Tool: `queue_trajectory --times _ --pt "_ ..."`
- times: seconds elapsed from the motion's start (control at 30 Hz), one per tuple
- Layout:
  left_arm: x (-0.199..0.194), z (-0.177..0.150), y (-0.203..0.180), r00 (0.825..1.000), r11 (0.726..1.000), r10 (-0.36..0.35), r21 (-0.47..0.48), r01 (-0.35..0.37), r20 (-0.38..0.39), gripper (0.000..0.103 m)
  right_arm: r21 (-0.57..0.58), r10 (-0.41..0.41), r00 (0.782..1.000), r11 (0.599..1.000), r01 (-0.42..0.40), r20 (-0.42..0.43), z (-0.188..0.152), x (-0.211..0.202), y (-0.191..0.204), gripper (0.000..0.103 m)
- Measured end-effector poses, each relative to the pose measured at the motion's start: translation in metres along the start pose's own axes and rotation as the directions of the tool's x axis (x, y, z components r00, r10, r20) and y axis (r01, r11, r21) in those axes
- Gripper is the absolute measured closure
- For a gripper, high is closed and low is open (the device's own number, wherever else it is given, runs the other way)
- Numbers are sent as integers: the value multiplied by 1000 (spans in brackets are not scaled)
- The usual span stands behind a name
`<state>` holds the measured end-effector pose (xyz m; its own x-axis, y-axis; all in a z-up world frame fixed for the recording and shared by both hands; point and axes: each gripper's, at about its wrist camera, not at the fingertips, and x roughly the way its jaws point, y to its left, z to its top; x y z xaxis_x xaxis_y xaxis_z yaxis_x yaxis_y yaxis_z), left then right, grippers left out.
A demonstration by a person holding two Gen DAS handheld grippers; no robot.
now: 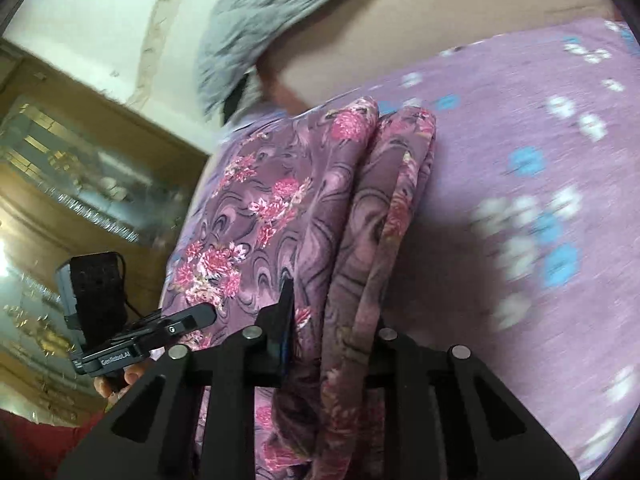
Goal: Fold small clothes
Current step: 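Lift the hem and fold it toward the collar with both grippers, then open both grippers and press the folded bundle flat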
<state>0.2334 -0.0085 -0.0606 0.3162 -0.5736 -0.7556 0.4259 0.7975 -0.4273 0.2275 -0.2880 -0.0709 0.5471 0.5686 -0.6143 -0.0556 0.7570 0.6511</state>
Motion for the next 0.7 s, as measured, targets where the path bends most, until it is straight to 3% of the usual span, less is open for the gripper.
queue_trajectory --times 0.13,0.3,0.37,0.43,0.47,0.5,0.57,0.63,0.7 --pt "-25 -28 22 999 998 40 -51 -40 -8 83 -25 5 999 1000 -6 -34 -22 28 27 79" --pt "-23 -50 40 991 991 118 -55 -121 -63 82 -9 -17 998 1000 16 -56 -44 54 30 79" --pt "-20 -56 42 983 986 160 -40 -164 -84 75 1 -40 998 999 40 -53 -50 58 27 76" --pt "-18 -58 45 978 979 189 -56 -194 -87 61 25 -37 998 999 39 -47 -53 54 23 71" --pt "-21 -59 48 975 975 207 -69 -212 -81 56 29 -58 997 998 59 -43 -55 51 23 61" --pt "-24 -62 52 972 970 223 -77 -229 -69 50 18 -101 995 995 101 -26 -55 43 25 53" --pt "-33 -62 56 969 964 244 -98 -246 -38 46 -4 -161 987 987 161 22 -53 26 29 47" --pt "-43 -60 63 968 960 251 -124 -250 -6 45 -25 -209 972 977 213 109 -47 4 36 47" --pt "-49 -57 67 963 953 269 -147 -264 16 45 -57 -194 966 977 206 173 -38 -10 47 47"
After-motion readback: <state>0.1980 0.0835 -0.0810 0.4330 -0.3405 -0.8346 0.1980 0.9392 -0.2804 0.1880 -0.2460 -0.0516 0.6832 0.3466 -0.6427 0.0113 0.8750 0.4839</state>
